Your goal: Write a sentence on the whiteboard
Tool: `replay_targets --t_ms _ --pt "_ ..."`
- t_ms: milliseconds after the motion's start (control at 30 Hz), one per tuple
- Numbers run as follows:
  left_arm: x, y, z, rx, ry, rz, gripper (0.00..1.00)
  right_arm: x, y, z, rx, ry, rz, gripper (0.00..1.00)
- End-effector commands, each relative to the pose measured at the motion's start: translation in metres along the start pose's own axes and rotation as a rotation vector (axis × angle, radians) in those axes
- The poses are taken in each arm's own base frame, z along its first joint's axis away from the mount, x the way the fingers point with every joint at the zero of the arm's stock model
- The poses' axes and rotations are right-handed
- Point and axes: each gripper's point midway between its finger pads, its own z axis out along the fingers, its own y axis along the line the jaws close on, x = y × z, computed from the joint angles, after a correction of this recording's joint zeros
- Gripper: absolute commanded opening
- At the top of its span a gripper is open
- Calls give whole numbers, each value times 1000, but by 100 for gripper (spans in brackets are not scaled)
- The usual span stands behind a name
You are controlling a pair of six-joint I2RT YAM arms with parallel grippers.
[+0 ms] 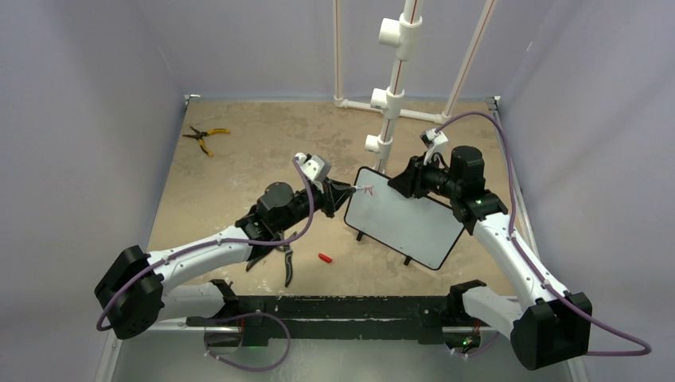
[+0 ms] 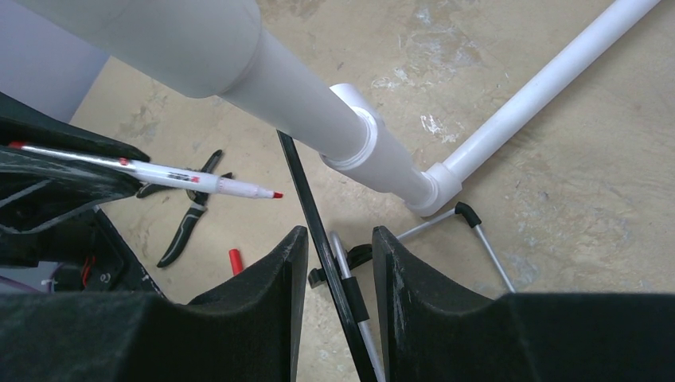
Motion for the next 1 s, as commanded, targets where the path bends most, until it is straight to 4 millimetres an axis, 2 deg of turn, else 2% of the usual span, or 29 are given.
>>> replay_targets --t_ms 0,467,967 --pt "-28 -17 -11 69 -82 -27 0 -6 3 1 -10 -17 -30 38" --pt "-9 -23 10 118 -20 -35 0 -6 4 1 -15 -17 -31 38" --pt "-13 -17 13 86 -50 -39 0 -5 3 2 -17 -14 -30 38"
